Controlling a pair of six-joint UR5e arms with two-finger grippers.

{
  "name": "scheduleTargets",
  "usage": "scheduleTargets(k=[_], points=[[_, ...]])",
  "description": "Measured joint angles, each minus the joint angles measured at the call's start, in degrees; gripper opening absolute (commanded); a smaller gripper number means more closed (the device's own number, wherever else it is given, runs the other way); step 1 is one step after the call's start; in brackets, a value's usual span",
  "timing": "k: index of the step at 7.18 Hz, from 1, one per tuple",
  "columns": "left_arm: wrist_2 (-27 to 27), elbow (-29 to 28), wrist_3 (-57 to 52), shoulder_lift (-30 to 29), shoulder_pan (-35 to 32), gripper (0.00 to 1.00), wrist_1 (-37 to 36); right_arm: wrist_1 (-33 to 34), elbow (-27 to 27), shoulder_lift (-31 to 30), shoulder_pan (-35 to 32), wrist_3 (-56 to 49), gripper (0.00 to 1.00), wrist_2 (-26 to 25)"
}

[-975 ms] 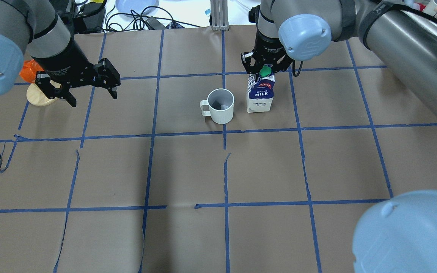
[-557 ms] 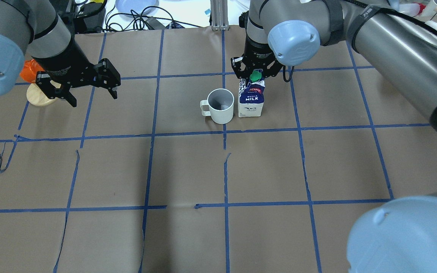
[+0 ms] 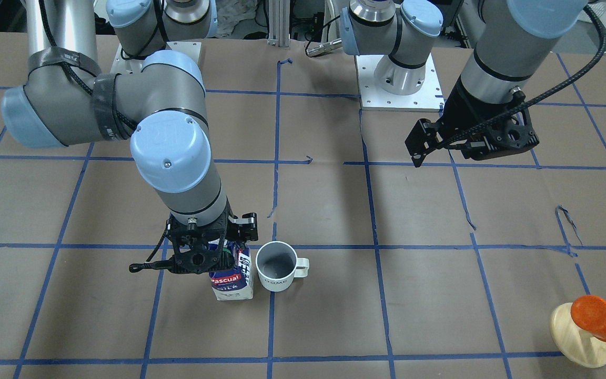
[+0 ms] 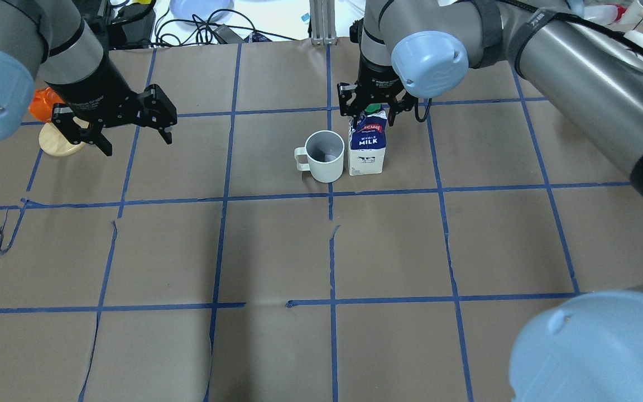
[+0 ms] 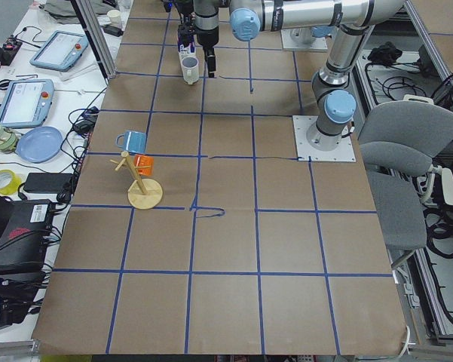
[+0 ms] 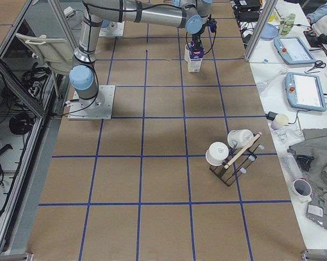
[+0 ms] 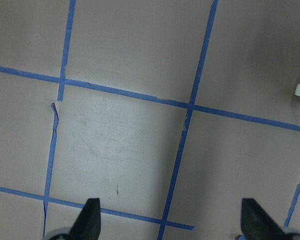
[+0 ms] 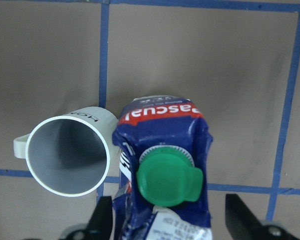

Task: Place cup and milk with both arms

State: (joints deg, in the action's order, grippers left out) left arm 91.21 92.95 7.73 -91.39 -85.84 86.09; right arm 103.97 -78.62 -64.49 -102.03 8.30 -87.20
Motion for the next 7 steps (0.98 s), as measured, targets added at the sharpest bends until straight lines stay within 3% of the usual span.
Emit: scheduleTargets(k=[4, 7], points=[[-0.38, -0.21, 0.0, 0.68, -0.19, 1.0, -0.06, -11.86, -1.88, -14.86, 2.22, -1.67, 1.0, -0.97], [-0.77, -0.35, -0.97, 2.27, -0.26, 1.0, -0.11, -17.75, -3.77, -22.48, 5.83, -4.01, 1.0, -6.36]])
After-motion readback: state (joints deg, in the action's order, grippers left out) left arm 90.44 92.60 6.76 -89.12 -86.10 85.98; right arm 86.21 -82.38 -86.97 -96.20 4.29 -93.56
